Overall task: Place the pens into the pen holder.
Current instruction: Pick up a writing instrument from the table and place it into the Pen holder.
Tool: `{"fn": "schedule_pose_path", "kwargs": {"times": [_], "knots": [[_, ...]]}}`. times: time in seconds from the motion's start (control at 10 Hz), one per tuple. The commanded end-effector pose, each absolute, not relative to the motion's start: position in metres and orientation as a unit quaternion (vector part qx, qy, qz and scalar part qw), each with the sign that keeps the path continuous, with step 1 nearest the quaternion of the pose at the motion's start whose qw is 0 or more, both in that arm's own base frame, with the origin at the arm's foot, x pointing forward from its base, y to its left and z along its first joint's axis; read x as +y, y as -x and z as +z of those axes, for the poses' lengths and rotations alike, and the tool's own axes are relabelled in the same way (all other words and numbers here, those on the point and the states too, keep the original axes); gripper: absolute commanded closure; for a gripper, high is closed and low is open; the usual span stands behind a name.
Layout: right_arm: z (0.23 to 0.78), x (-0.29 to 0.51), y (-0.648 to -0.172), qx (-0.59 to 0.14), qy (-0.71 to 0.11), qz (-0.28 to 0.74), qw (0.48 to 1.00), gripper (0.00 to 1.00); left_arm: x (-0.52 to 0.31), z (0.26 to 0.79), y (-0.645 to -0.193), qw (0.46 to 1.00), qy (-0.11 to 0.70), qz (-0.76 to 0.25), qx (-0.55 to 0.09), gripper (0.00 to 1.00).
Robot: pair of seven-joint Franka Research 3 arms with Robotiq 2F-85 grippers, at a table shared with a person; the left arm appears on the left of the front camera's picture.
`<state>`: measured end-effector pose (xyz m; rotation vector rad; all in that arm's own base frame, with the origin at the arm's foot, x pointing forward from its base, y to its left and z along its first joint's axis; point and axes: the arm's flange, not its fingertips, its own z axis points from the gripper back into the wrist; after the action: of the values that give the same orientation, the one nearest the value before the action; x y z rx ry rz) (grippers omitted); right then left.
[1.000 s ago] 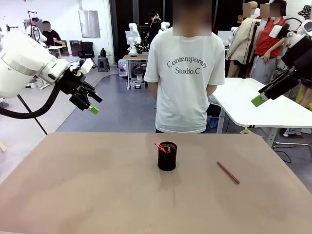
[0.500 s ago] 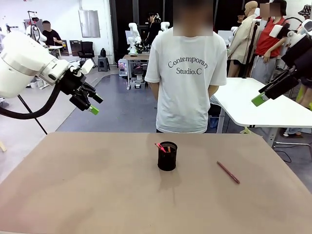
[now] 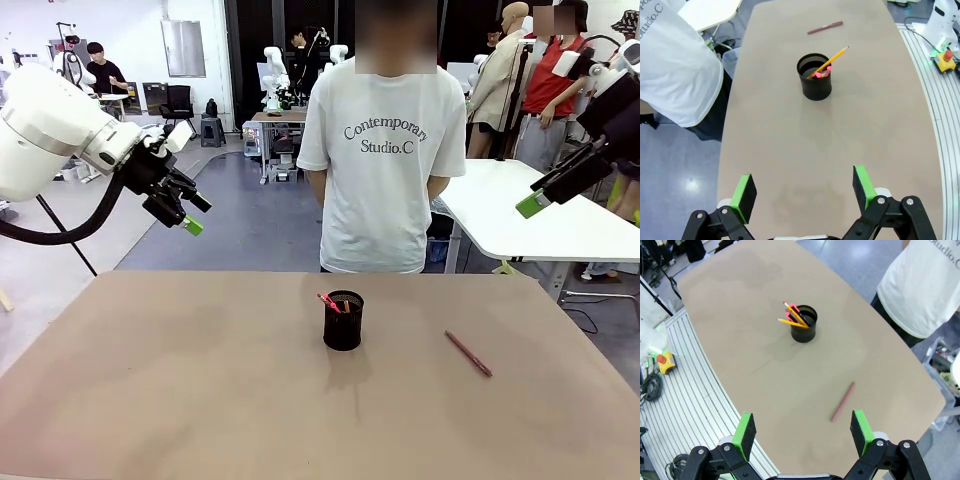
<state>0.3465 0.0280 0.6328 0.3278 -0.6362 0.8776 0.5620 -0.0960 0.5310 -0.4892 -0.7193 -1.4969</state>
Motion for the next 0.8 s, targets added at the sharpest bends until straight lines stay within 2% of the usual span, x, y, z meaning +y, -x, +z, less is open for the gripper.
{"fn": "schedule_pose_path", "kwargs": {"times": [0.0, 0.7], "knots": [[0.6335, 0.0278, -0.3457, -0.304, -0.163, 0.417, 0.841, 0.00, -0.0952, 0.5319, -0.5616, 0.649, 0.213, -0.657, -0.317, 0.00], [0.6335, 0.0278, -0.3457, -0.304, -0.163, 0.417, 0.841, 0.00, -0.0952, 0.5319, -0.5616, 0.649, 0.213, -0.657, -0.317, 0.00]]}}
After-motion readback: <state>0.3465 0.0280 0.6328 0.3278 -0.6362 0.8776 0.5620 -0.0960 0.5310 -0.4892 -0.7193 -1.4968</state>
